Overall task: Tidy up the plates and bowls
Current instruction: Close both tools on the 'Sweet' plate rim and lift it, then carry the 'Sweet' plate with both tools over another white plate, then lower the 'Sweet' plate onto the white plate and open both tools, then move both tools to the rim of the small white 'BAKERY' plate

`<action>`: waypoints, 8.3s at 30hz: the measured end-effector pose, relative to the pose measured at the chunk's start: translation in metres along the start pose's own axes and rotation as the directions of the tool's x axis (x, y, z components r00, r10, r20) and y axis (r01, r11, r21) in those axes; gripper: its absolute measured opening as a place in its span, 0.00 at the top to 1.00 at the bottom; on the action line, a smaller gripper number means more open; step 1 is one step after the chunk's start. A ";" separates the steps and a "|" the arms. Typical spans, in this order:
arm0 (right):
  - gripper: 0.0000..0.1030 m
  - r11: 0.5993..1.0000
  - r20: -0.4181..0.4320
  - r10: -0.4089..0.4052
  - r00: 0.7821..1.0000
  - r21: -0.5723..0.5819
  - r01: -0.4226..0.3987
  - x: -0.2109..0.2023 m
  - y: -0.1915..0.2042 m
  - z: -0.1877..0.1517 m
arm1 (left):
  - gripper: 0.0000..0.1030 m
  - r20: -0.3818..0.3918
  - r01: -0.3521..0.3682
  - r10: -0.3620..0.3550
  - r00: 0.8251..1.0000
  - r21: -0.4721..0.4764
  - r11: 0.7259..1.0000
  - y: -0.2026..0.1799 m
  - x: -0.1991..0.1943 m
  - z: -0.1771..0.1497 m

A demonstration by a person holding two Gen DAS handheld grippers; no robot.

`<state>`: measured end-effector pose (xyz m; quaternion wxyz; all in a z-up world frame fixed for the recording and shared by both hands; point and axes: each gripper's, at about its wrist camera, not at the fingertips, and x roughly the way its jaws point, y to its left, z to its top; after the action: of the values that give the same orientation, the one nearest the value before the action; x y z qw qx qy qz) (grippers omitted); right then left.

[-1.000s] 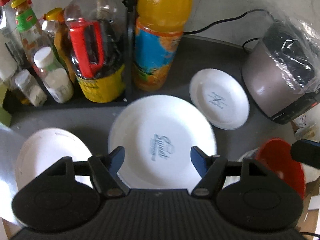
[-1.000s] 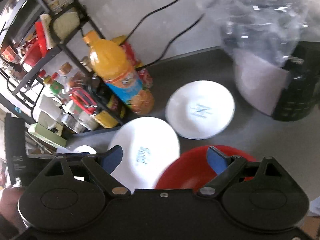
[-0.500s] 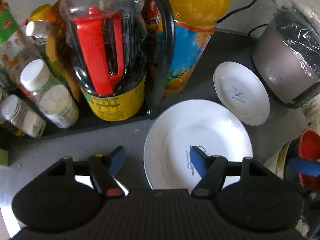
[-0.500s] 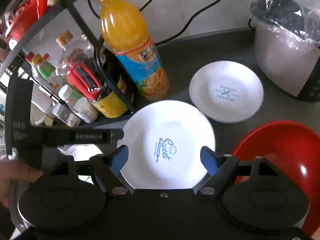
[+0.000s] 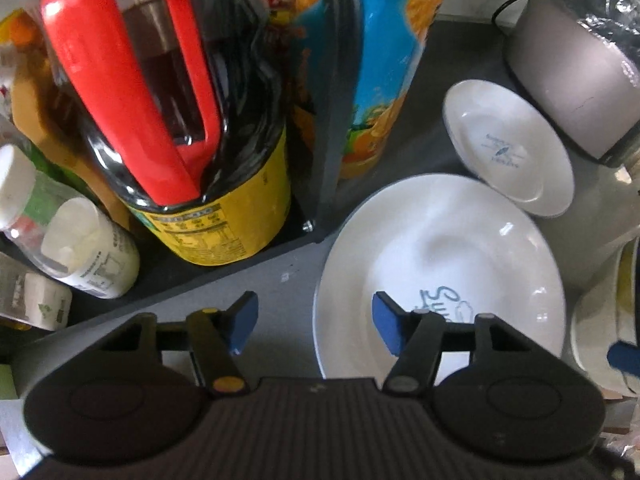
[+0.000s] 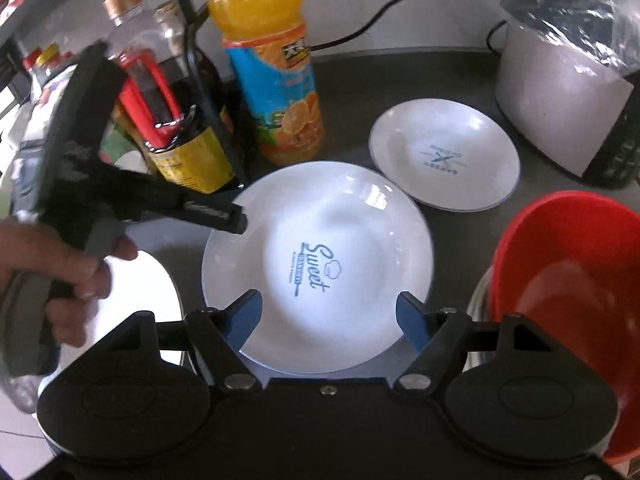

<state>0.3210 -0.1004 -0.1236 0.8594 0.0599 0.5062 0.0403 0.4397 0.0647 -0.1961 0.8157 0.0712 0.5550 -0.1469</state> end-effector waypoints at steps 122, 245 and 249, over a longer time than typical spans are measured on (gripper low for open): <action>0.77 0.962 0.181 0.098 0.979 -0.269 -0.046 0.016 0.078 -0.079 | 0.85 0.099 -0.069 0.117 0.988 -0.396 0.916 0.111 -0.083 -0.146; 0.45 0.991 0.171 0.089 0.981 -0.111 -0.070 -0.066 -0.125 0.057 | 0.53 0.170 -0.011 0.051 0.984 -0.227 0.974 -0.083 -0.059 0.008; 0.45 0.991 0.178 0.059 0.982 -0.131 -0.036 -0.068 -0.156 0.064 | 0.53 0.171 -0.009 0.052 0.984 -0.248 0.969 -0.098 -0.045 0.021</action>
<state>0.3459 -0.2673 -0.0567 0.9027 0.0206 0.4208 0.0874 0.4120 -0.0267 -0.1421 0.8663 -0.0352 0.4933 -0.0701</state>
